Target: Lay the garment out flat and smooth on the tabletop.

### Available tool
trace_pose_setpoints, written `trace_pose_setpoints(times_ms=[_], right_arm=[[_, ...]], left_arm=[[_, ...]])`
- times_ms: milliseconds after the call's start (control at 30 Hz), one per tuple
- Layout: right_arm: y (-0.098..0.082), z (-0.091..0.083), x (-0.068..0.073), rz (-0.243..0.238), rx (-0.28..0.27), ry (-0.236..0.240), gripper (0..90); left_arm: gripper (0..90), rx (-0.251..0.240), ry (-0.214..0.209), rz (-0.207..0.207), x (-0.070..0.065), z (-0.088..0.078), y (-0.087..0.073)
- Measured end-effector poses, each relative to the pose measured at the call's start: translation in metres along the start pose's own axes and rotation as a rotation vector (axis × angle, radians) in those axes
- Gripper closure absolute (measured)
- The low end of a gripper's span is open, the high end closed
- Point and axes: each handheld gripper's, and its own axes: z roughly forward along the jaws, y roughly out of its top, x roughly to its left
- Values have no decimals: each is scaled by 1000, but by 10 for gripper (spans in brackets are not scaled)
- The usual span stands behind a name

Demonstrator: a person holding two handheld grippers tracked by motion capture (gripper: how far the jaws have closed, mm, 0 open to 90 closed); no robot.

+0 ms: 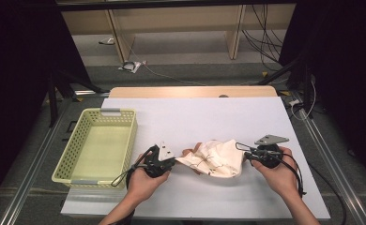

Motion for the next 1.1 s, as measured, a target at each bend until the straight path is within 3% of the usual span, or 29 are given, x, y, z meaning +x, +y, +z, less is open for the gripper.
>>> trace_pose_setpoints(times_ms=[67,133,233,333,467,533,633,733,800,867,933,1000,1067,1100], right_arm=[[-1,-3,-3,2,23,-36,706],[-2,-5,-5,3,15,-35,706],[-1,-8,-4,-7,-17,-3,698],[3,-12,7,-45,-69,64,683],[13,-19,34,-159,-138,193,658],[17,-21,52,-227,-142,255,647],[19,-18,79,-327,-124,330,634],[17,-9,103,-412,-61,372,578],[15,0,113,-482,-26,351,552],[13,11,117,-532,25,288,561],[13,19,114,-540,50,240,702],[16,22,107,-483,55,248,859],[22,22,101,-435,41,242,890],[22,22,101,-435,41,242,890]], left_arm=[[880,-3,-1,-2,0,-1,0],[880,-6,0,1,0,-1,1],[880,-10,0,-3,-1,-1,1],[880,-14,0,-2,-1,-1,2],[880,-14,-1,-5,-1,-1,2],[880,-15,-2,-5,-1,-1,2],[880,-19,-4,-7,-1,-2,2],[880,-21,-4,-3,-1,-3,3],[880,-24,-4,-2,-1,-4,3],[880,-26,-5,1,-2,-4,4],[880,-28,-8,0,-2,-5,4],[880,-31,-8,-1,-2,-5,5],[880,-35,-7,-5,-2,-3,5],[879,-35,-7,-5,-2,-3,5]])
